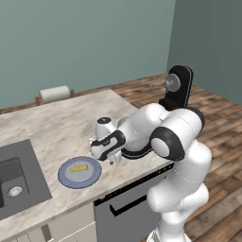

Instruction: Add butter and sugar cubes to the stand mixer bowl and then turn on the stand mixer to begin making frosting.

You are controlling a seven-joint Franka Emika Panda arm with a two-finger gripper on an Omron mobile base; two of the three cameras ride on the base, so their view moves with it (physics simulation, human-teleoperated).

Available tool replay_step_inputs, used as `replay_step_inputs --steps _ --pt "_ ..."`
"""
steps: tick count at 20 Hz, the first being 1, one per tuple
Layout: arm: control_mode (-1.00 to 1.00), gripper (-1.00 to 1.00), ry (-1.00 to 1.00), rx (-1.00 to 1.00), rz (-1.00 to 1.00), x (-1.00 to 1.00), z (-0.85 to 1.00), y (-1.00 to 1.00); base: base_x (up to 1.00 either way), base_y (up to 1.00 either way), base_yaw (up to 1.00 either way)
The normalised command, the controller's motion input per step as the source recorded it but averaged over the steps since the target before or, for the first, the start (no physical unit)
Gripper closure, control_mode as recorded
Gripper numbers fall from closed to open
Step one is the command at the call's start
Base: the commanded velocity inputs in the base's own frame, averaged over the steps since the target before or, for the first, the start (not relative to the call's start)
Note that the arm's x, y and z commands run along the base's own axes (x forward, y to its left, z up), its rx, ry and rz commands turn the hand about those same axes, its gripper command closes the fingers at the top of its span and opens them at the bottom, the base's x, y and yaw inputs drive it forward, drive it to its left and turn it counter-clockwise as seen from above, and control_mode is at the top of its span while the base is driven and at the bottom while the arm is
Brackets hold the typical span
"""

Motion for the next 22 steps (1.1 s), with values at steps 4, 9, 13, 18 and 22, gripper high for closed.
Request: replay_step_inputs --steps 4,9,13,18,22 --pt "-1.0 -1.0 -0.01 0.0 0.04 0.21 -0.16 0.0 0.0 0.0 0.0" --pt "-1.0 1.0 0.0 0.0 0.04 0.12 -0.21 0.0 0.0 0.0 0.0" --pt "-1.0 1.0 0.0 0.0 0.04 0.1 -0.24 0.0 0.0 0.0 0.0" --pt "-1.0 1.0 0.0 0.0 0.05 0.1 -0.26 -0.04 0.0 0.0 0.0" --pt "-1.0 1.0 0.0 0.0 0.05 0.07 -0.23 -0.07 0.0 0.0 0.0"
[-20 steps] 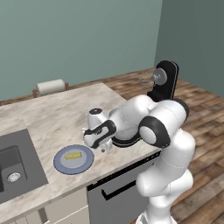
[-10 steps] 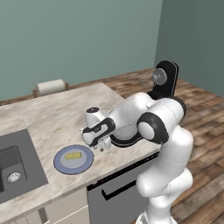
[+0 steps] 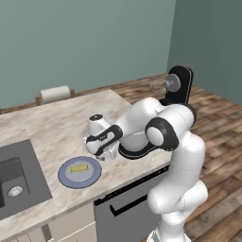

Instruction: Add butter and sugar cubes to the stand mixer bowl and then turn on the stand mixer to begin making frosting.

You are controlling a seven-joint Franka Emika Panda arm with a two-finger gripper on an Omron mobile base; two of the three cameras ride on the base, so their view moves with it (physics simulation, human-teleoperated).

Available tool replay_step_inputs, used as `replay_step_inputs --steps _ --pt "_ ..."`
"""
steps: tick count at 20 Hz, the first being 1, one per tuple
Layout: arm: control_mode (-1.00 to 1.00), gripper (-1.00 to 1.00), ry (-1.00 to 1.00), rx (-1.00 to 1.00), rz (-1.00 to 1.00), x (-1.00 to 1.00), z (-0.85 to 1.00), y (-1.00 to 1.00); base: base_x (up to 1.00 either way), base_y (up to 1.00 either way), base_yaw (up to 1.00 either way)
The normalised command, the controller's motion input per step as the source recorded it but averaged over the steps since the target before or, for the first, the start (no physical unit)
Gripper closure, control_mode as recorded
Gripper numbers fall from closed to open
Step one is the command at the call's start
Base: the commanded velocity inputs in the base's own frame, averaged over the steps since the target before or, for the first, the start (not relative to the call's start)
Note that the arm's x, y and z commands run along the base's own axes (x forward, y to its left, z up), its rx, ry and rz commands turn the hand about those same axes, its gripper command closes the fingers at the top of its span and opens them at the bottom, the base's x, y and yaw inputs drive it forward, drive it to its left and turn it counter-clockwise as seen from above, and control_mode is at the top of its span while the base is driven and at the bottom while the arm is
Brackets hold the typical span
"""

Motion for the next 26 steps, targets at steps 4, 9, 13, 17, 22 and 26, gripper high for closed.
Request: replay_step_inputs --steps 4,9,13,17,22,26 --pt "-1.0 1.0 -0.05 0.0 0.04 0.01 -0.07 -0.16 0.0 0.0 0.0" --pt "-1.0 1.0 -0.12 0.05 0.01 0.0 0.11 -0.42 0.0 0.0 0.0" --pt "-1.0 1.0 -0.14 0.11 0.0 -0.03 0.52 -0.56 0.0 0.0 0.0" --pt "-1.0 1.0 -0.12 0.11 -0.02 -0.09 0.79 -0.35 0.0 0.0 0.0" --pt "-1.0 1.0 -0.04 0.01 -0.05 -0.24 0.97 0.0 0.0 0.0 0.0" --pt "-1.0 1.0 0.0 0.0 -0.04 -0.25 1.0 0.0 0.0 0.0 0.0"
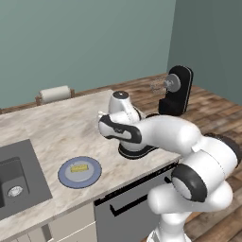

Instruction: Add butter and sugar cubes to the stand mixer bowl and then turn on the stand mixer to begin making frosting.

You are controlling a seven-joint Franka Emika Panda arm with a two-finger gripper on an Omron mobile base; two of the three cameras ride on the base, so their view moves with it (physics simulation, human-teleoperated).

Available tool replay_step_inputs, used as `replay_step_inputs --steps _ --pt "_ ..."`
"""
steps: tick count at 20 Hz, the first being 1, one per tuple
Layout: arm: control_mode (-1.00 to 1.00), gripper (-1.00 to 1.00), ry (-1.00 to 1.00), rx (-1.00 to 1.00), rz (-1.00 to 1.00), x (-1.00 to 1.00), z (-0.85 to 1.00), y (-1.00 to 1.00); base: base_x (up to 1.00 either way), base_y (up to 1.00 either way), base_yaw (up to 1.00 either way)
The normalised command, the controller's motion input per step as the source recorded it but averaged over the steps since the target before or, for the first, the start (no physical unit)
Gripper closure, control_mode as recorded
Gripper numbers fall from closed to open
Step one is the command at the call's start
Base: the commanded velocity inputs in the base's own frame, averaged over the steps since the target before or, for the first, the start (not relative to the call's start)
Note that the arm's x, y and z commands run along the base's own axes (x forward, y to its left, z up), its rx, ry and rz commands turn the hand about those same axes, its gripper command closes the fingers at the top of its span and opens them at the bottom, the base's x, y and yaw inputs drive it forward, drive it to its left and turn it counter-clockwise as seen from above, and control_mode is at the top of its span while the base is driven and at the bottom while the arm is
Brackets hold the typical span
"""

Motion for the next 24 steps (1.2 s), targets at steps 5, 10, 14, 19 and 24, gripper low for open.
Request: replay_step_inputs --steps 5,10,14,19,24 --pt "-1.0 1.0 0.0 -0.02 -0.15 -0.05 0.86 0.0 0.0 0.0 0.0" --pt "-1.0 1.0 0.04 -0.07 -0.18 0.0 0.59 -0.07 0.0 0.0 0.0" --pt "-1.0 1.0 0.02 -0.06 -0.1 0.06 0.26 -0.31 0.0 0.0 0.0" --pt "-1.0 1.0 0.04 0.0 0.0 0.11 -0.1 -0.73 0.0 0.0 0.0" --pt "-1.0 1.0 0.02 0.0 0.0 0.17 -0.4 -0.75 0.0 0.0 0.0"
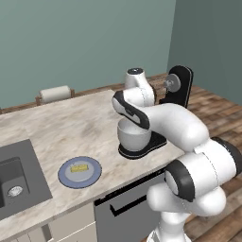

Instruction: Add butter and sugar cubes to the stand mixer bowl and then turn on the stand mixer to begin making frosting.

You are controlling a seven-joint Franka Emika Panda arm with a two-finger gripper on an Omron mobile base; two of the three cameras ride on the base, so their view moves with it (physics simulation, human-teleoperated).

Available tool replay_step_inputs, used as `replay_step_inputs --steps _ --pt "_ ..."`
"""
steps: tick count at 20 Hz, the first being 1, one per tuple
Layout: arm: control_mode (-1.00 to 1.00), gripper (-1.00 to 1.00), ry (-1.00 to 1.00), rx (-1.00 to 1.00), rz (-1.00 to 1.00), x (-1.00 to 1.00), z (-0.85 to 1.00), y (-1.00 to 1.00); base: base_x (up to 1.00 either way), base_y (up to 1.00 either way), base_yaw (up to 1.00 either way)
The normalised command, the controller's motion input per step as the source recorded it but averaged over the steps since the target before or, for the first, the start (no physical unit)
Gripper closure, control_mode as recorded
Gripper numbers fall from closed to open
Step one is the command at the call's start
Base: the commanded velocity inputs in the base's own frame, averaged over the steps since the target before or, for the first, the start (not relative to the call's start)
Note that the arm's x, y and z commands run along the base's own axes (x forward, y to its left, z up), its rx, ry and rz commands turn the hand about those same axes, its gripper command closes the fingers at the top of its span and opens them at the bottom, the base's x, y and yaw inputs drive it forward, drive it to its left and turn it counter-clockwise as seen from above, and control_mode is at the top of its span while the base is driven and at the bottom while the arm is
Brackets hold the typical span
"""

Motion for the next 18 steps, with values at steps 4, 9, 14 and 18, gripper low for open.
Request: replay_step_inputs --steps 4,9,14,18 --pt "-1.0 1.0 0.03 -0.01 0.0 0.23 -0.45 -0.38 0.0 0.0 0.0" --pt "-1.0 1.0 0.08 -0.05 0.0 0.39 -0.41 -0.02 0.0 0.0 0.0" --pt "-1.0 1.0 0.09 -0.08 0.0 0.53 -0.39 0.06 0.0 0.0 0.0" --pt "-1.0 1.0 0.11 -0.1 0.0 0.57 -0.44 0.09 0.0 0.0 0.0"
